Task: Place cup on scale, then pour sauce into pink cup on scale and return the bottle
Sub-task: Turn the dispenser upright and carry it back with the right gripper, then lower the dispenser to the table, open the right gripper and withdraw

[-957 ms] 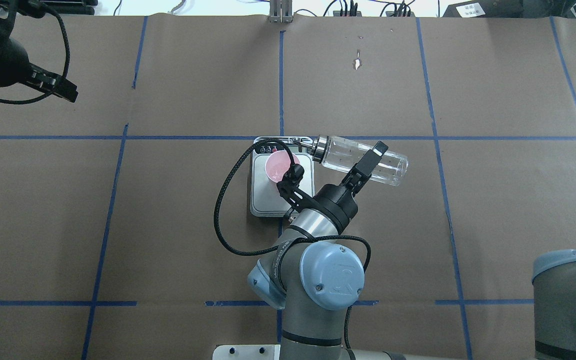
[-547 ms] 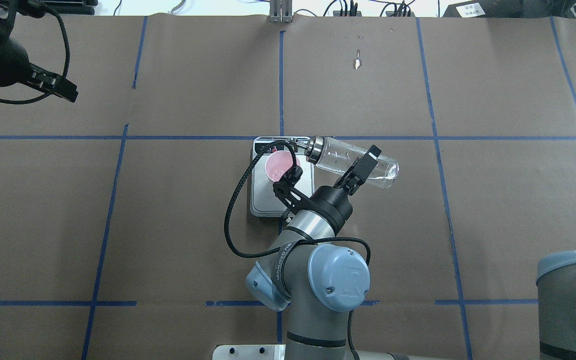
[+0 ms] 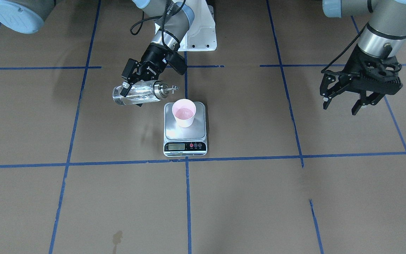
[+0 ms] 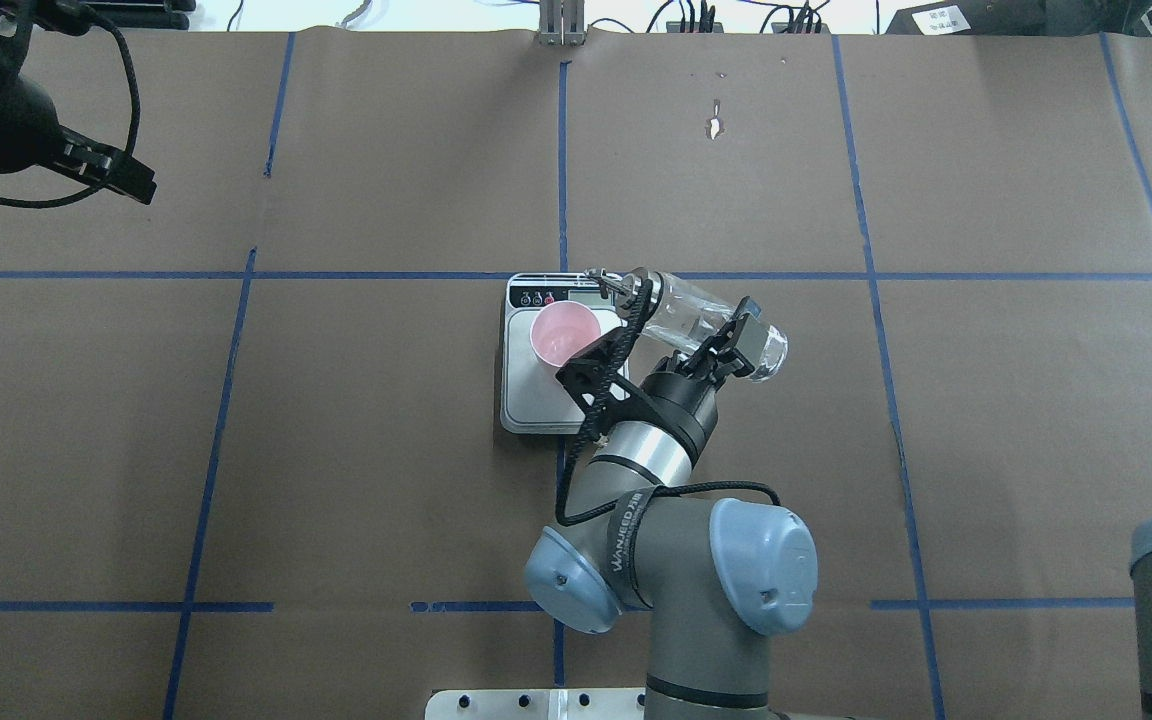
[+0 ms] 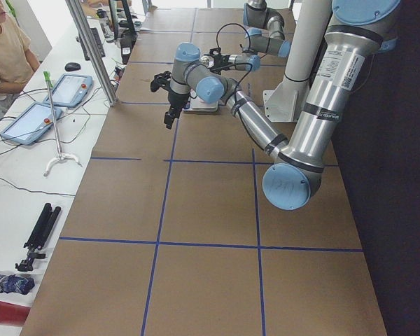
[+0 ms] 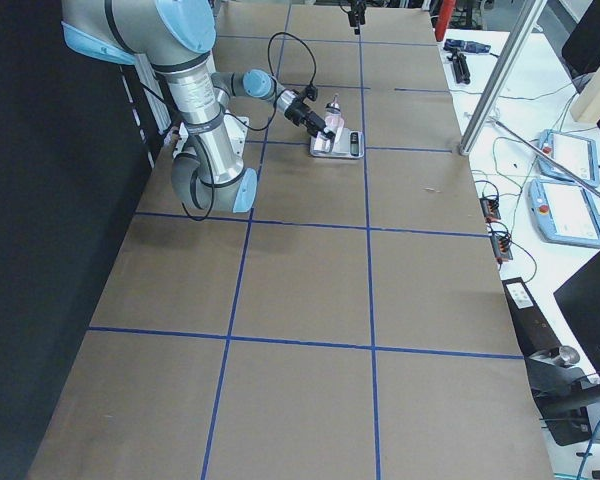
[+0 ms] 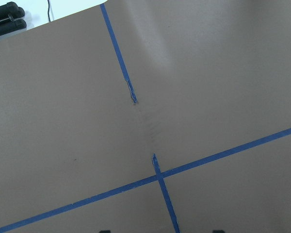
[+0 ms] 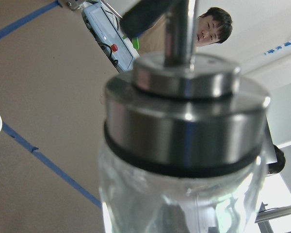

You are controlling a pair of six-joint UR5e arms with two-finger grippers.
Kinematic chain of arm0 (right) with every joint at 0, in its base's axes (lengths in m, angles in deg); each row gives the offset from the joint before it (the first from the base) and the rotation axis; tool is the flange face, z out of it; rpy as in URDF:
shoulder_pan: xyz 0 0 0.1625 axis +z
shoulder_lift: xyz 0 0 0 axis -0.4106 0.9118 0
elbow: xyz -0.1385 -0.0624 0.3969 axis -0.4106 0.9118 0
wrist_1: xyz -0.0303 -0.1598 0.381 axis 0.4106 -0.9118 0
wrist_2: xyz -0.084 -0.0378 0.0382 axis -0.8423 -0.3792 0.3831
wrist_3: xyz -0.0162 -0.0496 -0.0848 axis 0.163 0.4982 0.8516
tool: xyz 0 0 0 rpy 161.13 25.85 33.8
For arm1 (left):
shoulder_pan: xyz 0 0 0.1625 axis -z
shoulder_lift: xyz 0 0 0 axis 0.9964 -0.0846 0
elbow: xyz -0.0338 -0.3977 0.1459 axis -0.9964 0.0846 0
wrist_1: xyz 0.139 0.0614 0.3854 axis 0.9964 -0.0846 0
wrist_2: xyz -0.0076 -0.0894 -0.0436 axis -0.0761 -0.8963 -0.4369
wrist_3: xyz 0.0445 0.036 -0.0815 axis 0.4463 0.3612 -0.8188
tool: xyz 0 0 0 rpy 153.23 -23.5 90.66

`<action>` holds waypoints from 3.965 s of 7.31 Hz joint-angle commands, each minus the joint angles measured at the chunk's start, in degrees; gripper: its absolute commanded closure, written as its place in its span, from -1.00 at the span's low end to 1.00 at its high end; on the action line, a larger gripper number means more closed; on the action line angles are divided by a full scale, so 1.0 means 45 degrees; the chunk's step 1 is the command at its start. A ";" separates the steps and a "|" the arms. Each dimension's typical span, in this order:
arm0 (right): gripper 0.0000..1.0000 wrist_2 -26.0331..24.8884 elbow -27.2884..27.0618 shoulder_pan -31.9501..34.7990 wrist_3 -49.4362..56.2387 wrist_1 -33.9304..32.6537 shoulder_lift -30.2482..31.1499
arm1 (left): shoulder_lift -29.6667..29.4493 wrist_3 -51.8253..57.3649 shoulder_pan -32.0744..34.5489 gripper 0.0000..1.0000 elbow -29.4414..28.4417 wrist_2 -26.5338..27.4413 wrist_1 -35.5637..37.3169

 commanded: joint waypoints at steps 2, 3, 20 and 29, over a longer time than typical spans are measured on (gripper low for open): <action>1.00 0.0059 -0.1172 0.0204 -0.1031 0.2795 0.1496 | -0.0058 -0.0027 0.0019 -0.53 0.0109 0.0019 0.0033; 1.00 0.0137 -0.1406 0.0321 -0.1055 0.4353 0.2160 | -0.0078 -0.0027 0.0019 -0.53 0.0149 0.0020 0.0033; 1.00 0.1525 0.0076 0.1064 -0.2637 1.7156 0.8085 | -0.0137 -0.0027 0.0371 -0.53 0.0306 0.0273 0.0052; -1.00 0.0880 0.0370 0.1084 -0.2657 1.7768 0.8085 | -0.0156 -0.0027 0.0371 -0.53 0.0306 0.0273 0.0052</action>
